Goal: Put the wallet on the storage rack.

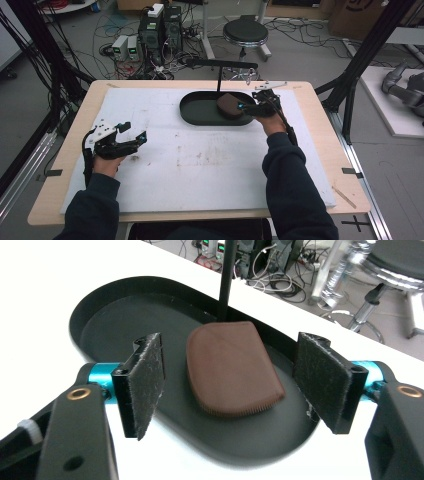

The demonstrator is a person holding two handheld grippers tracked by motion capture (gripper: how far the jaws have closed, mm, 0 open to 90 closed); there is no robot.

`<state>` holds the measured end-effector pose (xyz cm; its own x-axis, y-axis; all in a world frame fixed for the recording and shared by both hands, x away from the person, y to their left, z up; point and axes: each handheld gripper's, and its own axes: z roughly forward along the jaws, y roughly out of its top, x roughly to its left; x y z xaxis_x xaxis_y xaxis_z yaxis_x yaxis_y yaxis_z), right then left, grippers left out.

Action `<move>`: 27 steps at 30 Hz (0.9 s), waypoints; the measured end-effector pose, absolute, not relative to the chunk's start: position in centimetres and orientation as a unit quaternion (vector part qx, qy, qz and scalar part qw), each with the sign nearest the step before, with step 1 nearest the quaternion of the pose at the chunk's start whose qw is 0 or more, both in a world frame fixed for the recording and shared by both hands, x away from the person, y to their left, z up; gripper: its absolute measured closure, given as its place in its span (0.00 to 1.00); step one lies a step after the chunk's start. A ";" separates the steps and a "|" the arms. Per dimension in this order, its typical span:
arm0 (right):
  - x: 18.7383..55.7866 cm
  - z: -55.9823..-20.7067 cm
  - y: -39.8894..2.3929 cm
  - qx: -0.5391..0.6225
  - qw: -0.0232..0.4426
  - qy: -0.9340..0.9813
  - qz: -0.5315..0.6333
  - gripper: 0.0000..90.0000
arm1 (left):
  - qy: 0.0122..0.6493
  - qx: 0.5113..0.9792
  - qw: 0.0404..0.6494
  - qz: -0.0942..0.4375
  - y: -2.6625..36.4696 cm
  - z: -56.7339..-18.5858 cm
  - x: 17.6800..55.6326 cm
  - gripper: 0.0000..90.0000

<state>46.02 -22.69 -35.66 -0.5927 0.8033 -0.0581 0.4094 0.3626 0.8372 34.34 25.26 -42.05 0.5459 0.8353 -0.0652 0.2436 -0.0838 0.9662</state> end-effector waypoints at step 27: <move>34.2 -39.3 -29.5 0.375 0.269 0.769 0.441 0.23 | 0.385 0.680 0.562 0.271 24.7 -41.4 34.1 0.25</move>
<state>34.22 -29.54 -39.28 -0.5734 0.8151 -0.0827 0.3402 0.3286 0.8811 34.09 24.67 -41.38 0.5567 0.8282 -0.0639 0.2186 -0.0719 0.9732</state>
